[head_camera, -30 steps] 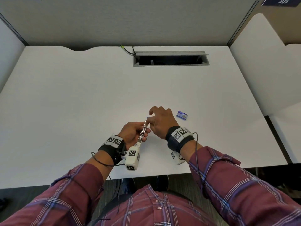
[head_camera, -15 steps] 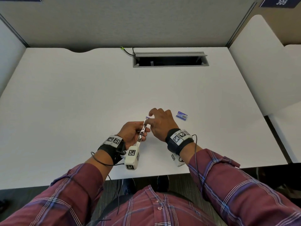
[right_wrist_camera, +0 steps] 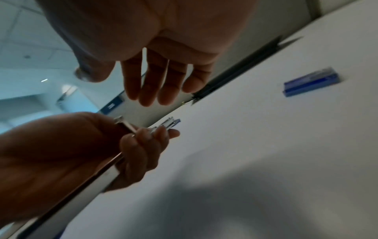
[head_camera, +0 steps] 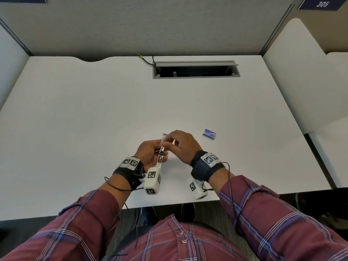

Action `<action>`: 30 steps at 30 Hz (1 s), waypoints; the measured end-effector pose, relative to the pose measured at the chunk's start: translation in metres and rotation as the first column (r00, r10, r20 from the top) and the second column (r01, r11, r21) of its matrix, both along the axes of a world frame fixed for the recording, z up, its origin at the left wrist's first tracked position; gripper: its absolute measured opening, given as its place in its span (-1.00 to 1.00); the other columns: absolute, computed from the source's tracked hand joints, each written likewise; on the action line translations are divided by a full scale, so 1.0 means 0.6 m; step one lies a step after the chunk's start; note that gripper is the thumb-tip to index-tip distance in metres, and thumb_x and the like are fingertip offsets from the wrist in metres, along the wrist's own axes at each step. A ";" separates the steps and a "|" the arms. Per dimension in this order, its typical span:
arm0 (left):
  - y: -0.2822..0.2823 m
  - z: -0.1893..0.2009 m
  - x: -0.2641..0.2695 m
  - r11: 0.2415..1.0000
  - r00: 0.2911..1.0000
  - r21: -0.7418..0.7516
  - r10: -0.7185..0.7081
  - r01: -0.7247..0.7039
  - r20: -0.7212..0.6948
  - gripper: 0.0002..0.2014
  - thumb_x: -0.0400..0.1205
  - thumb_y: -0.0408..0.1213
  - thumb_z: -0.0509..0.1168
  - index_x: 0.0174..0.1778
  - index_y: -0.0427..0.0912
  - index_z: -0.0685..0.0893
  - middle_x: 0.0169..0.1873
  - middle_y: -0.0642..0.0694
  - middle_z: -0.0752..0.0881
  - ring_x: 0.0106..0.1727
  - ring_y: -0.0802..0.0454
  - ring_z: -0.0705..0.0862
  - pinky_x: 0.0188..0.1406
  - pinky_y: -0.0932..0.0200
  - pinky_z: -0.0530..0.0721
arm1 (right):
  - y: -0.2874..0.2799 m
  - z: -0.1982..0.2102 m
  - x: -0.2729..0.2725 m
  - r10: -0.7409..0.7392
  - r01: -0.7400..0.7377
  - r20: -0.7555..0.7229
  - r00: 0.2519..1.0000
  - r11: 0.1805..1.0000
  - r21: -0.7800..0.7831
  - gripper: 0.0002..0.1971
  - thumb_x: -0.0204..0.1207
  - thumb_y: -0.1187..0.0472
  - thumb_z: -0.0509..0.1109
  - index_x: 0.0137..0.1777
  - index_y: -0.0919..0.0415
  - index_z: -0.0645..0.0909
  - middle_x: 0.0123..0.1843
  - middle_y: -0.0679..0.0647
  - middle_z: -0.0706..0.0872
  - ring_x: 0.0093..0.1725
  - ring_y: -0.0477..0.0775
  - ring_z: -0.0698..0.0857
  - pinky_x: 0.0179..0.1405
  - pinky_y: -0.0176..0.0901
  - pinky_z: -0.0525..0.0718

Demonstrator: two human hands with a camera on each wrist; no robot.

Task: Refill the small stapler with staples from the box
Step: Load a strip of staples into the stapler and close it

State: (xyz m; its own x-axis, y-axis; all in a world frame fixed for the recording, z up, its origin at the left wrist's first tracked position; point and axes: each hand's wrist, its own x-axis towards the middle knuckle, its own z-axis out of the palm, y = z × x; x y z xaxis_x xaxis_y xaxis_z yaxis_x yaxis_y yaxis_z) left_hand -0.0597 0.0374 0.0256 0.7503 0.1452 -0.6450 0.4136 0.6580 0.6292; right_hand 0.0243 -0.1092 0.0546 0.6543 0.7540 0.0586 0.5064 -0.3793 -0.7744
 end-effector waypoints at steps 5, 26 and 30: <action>0.003 0.000 -0.001 0.999 0.999 0.008 -0.050 0.050 0.011 -0.81 0.61 -0.52 0.21 -0.02 -0.43 0.73 -0.36 -0.18 0.56 -0.40 -0.02 0.44 -0.40 0.11 0.45 | 0.008 -0.013 -0.015 0.050 -0.049 0.036 0.998 0.999 -0.019 -0.87 0.50 0.10 0.57 -0.04 0.13 0.82 -0.15 0.03 0.77 -0.18 -0.06 0.66 -0.10 -0.23 0.59; -0.021 0.005 0.005 0.998 1.000 -0.058 -0.023 0.023 0.015 -0.61 0.77 -0.53 0.02 0.36 -0.49 0.68 -0.29 -0.23 0.63 -0.36 -0.05 0.55 -0.45 0.12 0.54 | 0.008 -0.019 0.005 -0.190 0.185 -0.052 0.980 0.979 -0.086 -0.95 0.49 0.17 0.58 -0.11 0.11 0.82 -0.09 0.03 0.76 -0.05 0.03 0.73 0.09 -0.01 0.70; -0.015 0.014 0.017 0.999 0.999 -0.033 -0.036 0.037 0.028 -0.68 0.74 -0.57 0.05 0.24 -0.49 0.69 -0.26 -0.27 0.66 -0.40 -0.05 0.61 -0.48 0.12 0.59 | 0.012 -0.015 0.001 -0.174 0.172 -0.012 0.985 0.979 -0.108 -0.92 0.49 0.06 0.54 -0.08 0.01 0.81 -0.06 -0.09 0.75 0.00 0.02 0.74 0.13 0.14 0.70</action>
